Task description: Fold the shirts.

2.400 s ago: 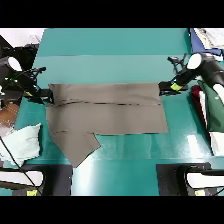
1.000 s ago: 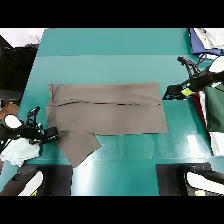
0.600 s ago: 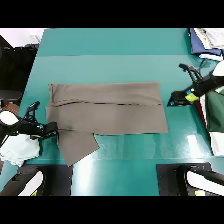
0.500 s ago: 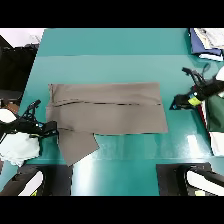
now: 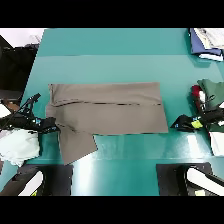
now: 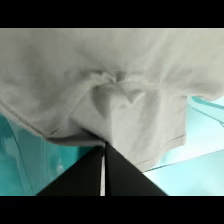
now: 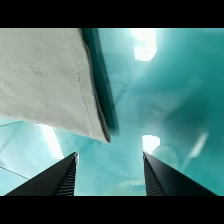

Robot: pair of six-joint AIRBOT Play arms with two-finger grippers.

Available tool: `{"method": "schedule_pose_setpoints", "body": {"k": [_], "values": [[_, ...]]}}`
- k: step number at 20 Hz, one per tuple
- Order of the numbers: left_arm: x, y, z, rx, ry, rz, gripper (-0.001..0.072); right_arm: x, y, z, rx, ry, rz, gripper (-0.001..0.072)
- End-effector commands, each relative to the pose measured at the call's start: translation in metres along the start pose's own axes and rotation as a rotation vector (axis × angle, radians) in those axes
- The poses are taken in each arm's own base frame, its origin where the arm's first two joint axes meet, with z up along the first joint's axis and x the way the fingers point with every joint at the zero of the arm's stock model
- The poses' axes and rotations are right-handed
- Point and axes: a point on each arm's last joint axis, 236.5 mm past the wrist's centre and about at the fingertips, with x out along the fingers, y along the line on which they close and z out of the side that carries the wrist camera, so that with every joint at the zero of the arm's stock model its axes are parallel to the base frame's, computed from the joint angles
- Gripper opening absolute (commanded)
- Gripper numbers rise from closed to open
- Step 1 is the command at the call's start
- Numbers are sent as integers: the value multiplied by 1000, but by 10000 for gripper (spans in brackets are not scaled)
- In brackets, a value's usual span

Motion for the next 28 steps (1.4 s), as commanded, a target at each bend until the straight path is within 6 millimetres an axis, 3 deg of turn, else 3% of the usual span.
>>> {"method": "schedule_pose_setpoints", "body": {"k": [1,2,5,6,7,8,11,13,15,17,19,21,23,25,28], "values": [[-1,-2,0,4,2,-6,28,22,10,1,12,-3,66,449],[-1,-2,0,4,2,-7,28,26,14,2,-5,-1,62,444],[-1,-2,-1,4,7,-7,28,31,20,0,-43,13,49,306],[-1,-2,-2,4,10,-7,28,31,20,0,-42,15,51,305],[-1,-2,-3,4,13,-8,28,30,21,-2,-42,20,53,252],[-1,-3,-4,8,18,-9,28,29,20,-4,-44,25,51,28],[-2,-7,-13,30,56,-28,26,9,20,1,-49,-55,44,15],[-3,-22,-29,49,118,-86,25,-21,19,-3,-16,-111,41,13],[-7,-36,-47,107,168,-99,25,-52,1,-19,13,-118,-59,12],[-20,-68,-54,165,136,-162,26,-86,-21,-35,21,-147,-199,12],[-40,-101,-46,225,61,-239,27,-113,-23,-31,29,-248,-247,12],[-56,-113,-26,250,-25,-245,27,-126,-15,-25,12,-300,-257,12],[-69,-121,7,258,-170,-243,27,-131,0,-9,-47,-332,-243,12],[-79,-120,42,250,-320,-216,27,-133,17,13,-109,-348,-229,12],[-82,-107,81,209,-447,-163,27,-133,26,53,-116,-376,-234,12]]}}
